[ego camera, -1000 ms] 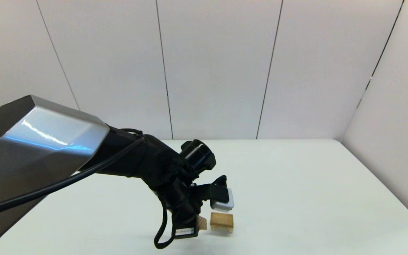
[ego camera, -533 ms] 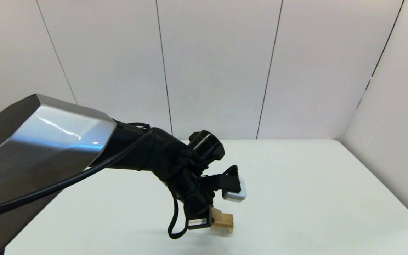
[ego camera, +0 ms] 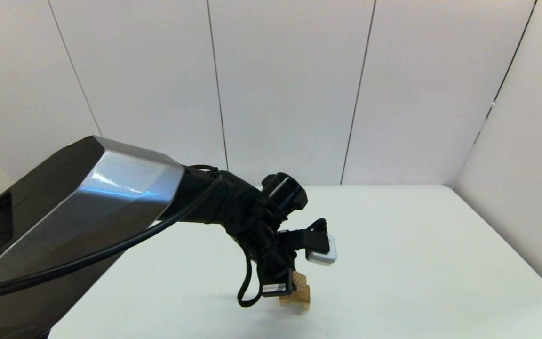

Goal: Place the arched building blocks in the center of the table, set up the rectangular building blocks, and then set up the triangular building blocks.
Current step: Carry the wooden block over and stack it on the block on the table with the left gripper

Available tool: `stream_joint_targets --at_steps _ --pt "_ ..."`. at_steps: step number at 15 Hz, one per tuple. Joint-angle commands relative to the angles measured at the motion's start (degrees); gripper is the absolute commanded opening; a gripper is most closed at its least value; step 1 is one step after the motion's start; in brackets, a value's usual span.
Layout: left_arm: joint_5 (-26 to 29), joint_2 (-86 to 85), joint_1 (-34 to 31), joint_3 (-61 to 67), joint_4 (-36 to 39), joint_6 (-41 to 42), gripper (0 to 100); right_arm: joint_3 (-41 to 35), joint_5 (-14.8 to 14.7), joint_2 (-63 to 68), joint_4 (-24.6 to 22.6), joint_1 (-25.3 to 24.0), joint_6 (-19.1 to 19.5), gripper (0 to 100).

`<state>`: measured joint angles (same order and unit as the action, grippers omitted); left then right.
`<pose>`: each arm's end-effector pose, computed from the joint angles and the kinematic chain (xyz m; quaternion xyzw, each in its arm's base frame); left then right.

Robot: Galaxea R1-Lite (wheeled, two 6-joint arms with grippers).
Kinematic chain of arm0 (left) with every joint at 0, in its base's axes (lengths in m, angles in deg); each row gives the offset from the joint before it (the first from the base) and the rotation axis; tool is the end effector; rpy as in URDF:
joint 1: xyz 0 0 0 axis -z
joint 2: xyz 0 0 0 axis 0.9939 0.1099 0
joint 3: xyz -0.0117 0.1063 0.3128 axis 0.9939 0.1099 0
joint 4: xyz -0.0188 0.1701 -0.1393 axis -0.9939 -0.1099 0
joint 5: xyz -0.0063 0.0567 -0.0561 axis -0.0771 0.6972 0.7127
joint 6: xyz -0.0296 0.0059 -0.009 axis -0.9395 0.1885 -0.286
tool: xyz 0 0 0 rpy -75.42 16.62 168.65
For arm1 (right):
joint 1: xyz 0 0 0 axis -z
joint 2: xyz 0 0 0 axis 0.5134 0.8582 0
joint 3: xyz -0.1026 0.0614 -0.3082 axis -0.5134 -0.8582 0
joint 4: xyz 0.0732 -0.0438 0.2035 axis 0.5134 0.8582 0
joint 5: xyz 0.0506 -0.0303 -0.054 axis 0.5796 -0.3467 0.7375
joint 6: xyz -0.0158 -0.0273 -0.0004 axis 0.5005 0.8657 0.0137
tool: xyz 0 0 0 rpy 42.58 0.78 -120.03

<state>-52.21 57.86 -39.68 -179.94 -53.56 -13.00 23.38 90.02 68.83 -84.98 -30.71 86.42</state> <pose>0.3258 -0.3251 0.0842 0.4374 0.3141 -0.5890 0.6026 -0.0144 0.0006 0.0764 -0.0116 0.0257 0.0091 0.9996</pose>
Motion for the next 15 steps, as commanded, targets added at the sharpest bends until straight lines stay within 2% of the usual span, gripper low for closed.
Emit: stream_joint_targets --at_steps 1,15 --pt "0.07 2.58 -0.06 -0.58 -0.05 0.72 0 0.00 0.05 -0.11 0.07 -0.01 0.04 100" --pt "-0.10 3.64 0.03 -1.72 -0.05 0.90 0 0.00 0.05 -0.11 0.07 -0.01 0.04 100"
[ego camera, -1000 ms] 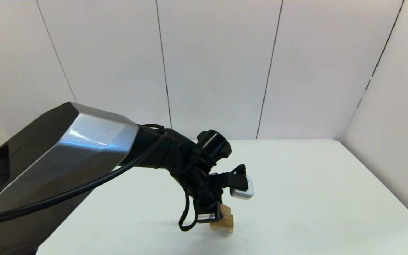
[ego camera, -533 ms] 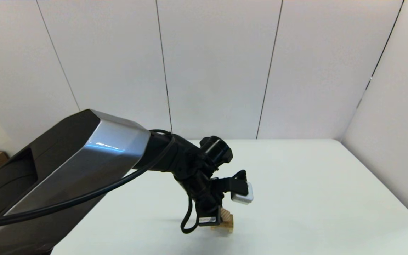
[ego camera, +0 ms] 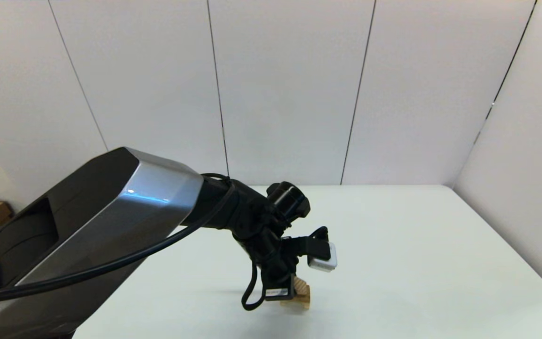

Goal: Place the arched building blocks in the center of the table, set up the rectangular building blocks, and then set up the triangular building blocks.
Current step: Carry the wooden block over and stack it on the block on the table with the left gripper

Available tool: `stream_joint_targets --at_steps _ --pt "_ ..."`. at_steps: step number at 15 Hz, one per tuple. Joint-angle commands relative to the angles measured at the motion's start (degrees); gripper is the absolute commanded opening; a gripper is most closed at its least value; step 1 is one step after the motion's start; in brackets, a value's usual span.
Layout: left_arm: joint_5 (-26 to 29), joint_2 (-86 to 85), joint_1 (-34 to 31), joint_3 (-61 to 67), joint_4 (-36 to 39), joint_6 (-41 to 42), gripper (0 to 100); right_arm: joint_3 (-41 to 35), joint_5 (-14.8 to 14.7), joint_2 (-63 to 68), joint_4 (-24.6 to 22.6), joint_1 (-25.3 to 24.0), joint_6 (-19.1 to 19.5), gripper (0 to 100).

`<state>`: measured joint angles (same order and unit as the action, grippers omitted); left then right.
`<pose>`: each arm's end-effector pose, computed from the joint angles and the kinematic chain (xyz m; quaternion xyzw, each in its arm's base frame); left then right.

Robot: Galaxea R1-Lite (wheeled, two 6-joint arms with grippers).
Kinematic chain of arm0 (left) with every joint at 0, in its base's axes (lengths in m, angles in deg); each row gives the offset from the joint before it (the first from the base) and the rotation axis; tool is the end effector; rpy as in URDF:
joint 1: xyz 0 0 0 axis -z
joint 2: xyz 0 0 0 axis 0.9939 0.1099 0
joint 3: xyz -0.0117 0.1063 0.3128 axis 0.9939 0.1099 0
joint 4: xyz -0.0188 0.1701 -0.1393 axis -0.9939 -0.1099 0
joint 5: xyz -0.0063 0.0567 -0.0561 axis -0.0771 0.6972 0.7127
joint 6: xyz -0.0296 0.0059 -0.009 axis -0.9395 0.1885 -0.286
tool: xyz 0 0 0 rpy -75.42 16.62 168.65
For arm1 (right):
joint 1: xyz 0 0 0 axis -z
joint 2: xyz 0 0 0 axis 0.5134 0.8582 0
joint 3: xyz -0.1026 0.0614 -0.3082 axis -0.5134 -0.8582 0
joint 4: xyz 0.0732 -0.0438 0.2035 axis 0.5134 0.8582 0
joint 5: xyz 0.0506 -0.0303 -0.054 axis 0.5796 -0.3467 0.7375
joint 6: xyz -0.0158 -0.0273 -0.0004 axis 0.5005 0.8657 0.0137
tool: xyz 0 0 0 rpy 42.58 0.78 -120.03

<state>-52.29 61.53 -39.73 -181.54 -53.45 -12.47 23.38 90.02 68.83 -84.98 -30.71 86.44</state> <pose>0.3332 -0.3316 0.0614 0.4403 0.3261 -0.5913 0.5917 -0.0144 0.0006 0.0764 -0.0118 0.0257 0.0091 0.9996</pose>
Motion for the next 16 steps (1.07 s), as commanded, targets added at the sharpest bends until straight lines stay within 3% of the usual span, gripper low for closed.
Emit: stream_joint_targets --at_steps 1,16 --pt "-0.02 -0.03 0.07 -0.13 -0.25 0.37 0 0.00 0.05 -0.11 0.07 -0.01 0.03 100" --pt "-0.19 0.06 0.34 0.05 -0.43 0.28 0 0.00 0.05 -0.11 0.07 -0.01 0.03 100"
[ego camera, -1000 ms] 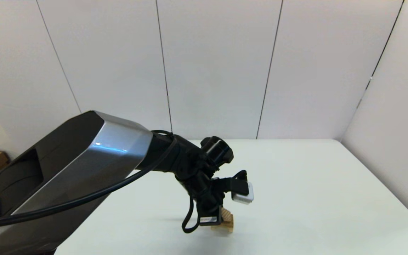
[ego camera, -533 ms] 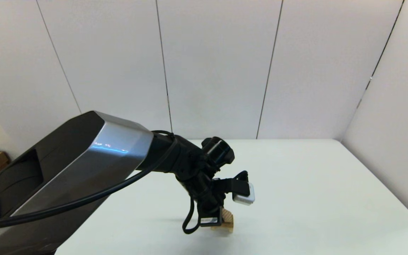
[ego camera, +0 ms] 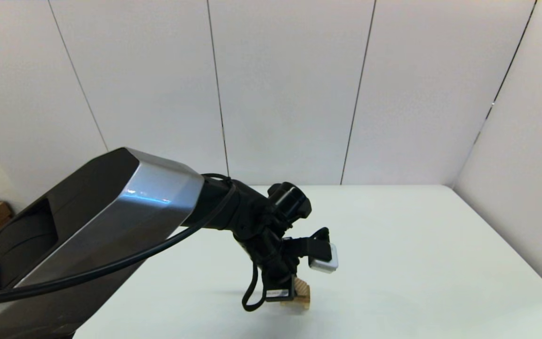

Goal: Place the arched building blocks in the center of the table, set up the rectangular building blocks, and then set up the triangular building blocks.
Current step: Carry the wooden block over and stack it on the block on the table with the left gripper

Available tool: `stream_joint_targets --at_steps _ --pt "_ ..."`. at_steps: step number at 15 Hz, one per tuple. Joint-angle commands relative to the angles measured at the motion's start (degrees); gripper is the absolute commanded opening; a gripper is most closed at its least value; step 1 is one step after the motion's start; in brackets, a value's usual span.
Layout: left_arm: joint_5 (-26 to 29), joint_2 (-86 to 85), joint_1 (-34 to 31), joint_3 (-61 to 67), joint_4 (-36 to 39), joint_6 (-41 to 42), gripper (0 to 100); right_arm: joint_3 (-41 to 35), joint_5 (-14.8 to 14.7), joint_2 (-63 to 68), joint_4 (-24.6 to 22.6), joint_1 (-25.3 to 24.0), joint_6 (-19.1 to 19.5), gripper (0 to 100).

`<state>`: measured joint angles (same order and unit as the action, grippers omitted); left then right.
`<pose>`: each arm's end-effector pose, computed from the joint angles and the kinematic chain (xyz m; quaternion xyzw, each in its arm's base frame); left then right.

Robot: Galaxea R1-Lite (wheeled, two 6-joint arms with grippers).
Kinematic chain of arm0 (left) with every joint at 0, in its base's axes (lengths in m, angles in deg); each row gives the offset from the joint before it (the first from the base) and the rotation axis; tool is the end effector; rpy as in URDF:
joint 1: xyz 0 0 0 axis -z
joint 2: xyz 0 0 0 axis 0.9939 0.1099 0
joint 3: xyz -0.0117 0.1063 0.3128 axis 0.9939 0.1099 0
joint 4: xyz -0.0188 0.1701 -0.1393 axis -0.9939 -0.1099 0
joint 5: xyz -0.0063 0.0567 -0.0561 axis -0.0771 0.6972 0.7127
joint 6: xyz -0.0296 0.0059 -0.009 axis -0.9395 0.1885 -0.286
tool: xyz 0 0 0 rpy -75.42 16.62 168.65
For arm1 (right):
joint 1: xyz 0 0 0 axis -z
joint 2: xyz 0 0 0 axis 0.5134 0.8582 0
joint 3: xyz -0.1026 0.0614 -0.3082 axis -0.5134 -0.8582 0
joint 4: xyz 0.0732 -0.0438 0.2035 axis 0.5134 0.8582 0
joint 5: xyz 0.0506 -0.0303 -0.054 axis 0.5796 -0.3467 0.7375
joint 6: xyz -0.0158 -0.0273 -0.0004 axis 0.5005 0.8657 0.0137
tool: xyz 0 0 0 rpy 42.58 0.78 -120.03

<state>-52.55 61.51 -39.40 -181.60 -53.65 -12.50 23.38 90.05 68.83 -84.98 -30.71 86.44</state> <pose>0.3312 -0.3333 0.0617 0.4426 0.3262 -0.5914 0.5899 -0.0144 0.0007 0.0764 -0.0118 0.0257 0.0094 0.9996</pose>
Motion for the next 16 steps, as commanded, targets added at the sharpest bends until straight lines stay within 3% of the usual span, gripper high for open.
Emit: stream_joint_targets --at_steps 1,16 --pt "0.06 -0.01 0.01 0.11 -0.23 0.31 0 0.00 0.02 -0.11 -0.02 -0.01 0.03 100" --pt "-0.11 0.78 0.01 -0.42 -0.06 0.31 0 0.00 0.02 -0.11 0.07 -0.01 0.03 100"
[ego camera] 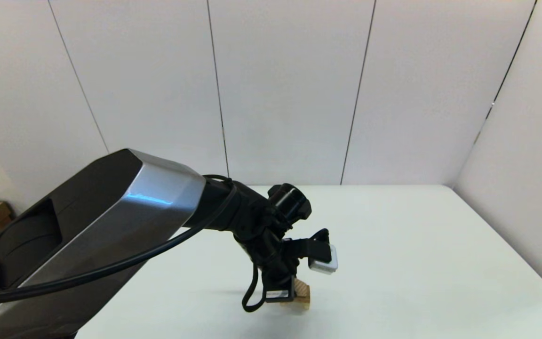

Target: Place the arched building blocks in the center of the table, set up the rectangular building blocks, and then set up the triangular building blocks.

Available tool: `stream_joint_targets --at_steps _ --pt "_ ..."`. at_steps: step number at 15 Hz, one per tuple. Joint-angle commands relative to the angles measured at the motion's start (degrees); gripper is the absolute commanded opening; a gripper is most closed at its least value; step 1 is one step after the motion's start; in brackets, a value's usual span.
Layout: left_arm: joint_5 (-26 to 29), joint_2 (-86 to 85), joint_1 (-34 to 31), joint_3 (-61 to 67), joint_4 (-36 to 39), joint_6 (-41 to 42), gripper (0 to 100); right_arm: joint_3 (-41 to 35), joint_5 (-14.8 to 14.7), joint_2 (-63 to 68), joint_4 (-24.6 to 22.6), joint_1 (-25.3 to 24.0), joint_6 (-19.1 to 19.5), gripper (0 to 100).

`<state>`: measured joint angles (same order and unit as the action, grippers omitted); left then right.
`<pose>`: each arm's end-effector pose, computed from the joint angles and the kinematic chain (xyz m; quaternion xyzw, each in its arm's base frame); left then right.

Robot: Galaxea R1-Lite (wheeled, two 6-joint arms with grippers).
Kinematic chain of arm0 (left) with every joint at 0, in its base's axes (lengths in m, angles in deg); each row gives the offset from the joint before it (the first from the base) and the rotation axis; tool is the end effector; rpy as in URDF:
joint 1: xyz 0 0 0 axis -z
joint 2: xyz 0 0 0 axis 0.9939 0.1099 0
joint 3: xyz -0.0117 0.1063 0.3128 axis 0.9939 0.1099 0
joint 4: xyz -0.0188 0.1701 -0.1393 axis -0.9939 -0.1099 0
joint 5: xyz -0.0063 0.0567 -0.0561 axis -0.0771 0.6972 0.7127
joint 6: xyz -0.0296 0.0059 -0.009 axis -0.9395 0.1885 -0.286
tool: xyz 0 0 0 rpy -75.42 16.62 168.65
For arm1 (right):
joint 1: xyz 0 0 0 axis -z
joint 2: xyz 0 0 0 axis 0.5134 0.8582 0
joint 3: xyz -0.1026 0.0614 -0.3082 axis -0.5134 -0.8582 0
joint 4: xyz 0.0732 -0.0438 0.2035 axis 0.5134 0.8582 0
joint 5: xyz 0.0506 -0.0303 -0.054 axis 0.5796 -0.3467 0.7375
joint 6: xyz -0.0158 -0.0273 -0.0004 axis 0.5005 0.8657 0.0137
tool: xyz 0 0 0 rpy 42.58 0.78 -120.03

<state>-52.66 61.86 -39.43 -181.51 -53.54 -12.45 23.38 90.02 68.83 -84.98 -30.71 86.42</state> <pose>0.3316 -0.3333 0.0585 0.4434 0.3287 -0.5909 0.5884 -0.0144 0.0006 0.0764 -0.0116 0.0257 0.0091 0.9996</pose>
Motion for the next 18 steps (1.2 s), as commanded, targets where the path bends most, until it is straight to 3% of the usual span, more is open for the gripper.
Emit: stream_joint_targets --at_steps 1,3,4,11,14,18 --pt "0.00 0.61 0.03 -0.94 -0.25 0.17 0 0.00 0.05 -0.11 0.07 -0.01 0.04 100" --pt "-0.09 0.61 0.03 -1.03 -0.16 0.17 0 0.00 0.05 -0.11 0.07 -0.01 0.04 100" --pt "-0.09 0.52 0.03 -1.12 -0.25 0.17 100 0.00 0.05 -0.11 -0.02 -0.01 0.04 100" --pt "-0.18 -0.62 -0.14 -2.00 -0.43 -0.27 100 0.00 0.05 -0.11 0.07 -0.01 0.04 100" --pt "-0.80 -7.74 -2.87 -3.93 -0.25 -8.70 100 0.00 0.05 -0.11 0.07 -0.01 0.04 100" --pt "-9.32 -24.53 -12.01 -4.55 -0.52 -17.14 100 0.00 0.05 -0.11 -0.02 -0.01 0.04 100"
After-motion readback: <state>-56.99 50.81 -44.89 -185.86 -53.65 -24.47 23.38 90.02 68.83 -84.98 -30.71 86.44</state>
